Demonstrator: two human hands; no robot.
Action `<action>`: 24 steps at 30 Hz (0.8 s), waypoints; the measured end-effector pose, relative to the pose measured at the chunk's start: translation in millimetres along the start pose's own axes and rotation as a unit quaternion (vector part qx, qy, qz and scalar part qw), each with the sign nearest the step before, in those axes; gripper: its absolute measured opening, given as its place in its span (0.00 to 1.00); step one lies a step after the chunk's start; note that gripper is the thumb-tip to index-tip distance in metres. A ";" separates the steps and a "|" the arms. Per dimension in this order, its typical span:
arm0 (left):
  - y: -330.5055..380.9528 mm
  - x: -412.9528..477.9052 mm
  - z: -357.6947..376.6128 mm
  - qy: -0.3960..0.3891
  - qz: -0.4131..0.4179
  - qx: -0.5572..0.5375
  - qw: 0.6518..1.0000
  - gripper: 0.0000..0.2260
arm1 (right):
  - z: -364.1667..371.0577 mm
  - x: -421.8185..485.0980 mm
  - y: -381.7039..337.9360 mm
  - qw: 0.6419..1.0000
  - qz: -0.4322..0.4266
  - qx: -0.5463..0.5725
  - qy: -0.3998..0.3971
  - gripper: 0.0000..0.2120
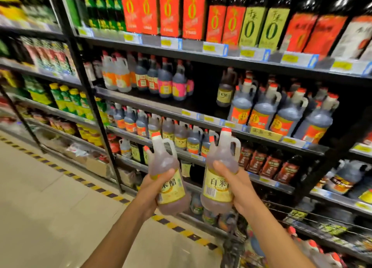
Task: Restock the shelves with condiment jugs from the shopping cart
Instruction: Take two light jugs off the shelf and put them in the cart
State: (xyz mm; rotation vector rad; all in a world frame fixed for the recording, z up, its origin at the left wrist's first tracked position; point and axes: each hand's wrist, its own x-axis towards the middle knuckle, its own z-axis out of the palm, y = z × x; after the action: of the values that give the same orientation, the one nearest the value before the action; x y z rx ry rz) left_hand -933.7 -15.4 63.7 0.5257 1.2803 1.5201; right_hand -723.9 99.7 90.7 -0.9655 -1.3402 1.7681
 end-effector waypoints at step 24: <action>109.2 239.0 13.4 -0.002 0.141 0.182 0.973 0.34 | 14.9 235.7 -46.2 0.999 -0.038 0.015 0.026 0.31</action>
State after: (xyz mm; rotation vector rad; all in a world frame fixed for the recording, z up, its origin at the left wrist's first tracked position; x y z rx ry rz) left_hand -1057.0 214.0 101.2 0.9810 1.5414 1.5141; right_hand -843.7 307.9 104.4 -0.9265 -1.2977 1.6906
